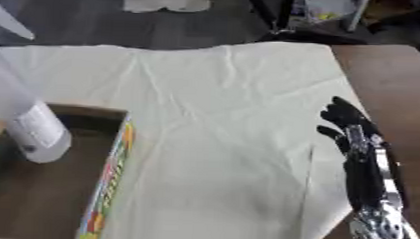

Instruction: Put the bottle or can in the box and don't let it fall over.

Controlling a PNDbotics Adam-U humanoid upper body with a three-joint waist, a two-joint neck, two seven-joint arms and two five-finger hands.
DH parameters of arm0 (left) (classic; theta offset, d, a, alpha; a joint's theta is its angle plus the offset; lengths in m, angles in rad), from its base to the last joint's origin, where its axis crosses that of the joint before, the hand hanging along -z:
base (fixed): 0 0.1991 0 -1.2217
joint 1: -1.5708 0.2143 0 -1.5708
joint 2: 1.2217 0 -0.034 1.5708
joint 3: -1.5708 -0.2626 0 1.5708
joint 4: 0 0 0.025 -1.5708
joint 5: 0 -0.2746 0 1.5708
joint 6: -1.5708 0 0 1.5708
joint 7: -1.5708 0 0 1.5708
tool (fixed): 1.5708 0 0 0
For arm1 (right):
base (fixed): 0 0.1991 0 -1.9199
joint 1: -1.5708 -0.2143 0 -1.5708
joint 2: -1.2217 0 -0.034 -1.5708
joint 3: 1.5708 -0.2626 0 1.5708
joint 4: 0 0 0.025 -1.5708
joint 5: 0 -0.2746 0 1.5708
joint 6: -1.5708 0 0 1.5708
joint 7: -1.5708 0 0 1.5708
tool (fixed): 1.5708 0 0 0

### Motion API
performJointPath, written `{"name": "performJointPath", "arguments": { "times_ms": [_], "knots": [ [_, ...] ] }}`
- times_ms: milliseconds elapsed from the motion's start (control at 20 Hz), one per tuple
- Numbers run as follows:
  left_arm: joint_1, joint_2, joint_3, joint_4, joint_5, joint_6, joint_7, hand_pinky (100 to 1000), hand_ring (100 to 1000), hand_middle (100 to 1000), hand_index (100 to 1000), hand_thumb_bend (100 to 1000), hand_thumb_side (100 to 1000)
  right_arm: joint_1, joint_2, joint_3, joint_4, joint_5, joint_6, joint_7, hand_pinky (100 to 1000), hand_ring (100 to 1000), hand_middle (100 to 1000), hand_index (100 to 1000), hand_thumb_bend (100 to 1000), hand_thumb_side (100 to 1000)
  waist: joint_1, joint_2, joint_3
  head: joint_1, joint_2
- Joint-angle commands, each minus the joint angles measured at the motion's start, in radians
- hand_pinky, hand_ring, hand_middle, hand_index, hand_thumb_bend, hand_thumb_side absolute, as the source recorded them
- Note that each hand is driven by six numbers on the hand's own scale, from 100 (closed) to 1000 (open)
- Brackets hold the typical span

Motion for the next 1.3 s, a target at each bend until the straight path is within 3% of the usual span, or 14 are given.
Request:
{"name": "performJointPath", "arguments": {
  "times_ms": [50,700,1050,1300],
  "knots": [
    [-0.007,0.022,0.003,-0.013,-0.028,-0.016,0.003,705,327,315,320,100,103,-0.010,-0.005,-0.001,-0.012,-0.001,0.004,0.000,782,841,903,747,100,794,0.000,-0.009,-0.002,0.006,-0.012],
    [0.054,0.011,-0.037,-0.027,-0.118,-0.072,0.005,738,435,421,437,100,100,-0.021,0.007,0.002,-0.012,0.001,0.008,0.000,782,841,903,747,100,797,-0.004,0.003,-0.006,0.012,-0.021],
    [0.069,0.021,-0.039,-0.044,-0.157,-0.092,-0.023,797,552,545,578,100,100,-0.022,0.007,0.002,-0.012,0.003,0.002,0.000,782,841,904,746,100,796,-0.003,0.006,-0.005,0.015,-0.021],
    [0.080,0.026,-0.041,-0.059,-0.180,-0.103,-0.073,862,689,687,679,100,100,-0.022,0.010,0.002,-0.012,0.004,0.006,-0.002,782,841,904,746,100,799,-0.004,0.007,-0.005,0.017,-0.023]
  ]
}}
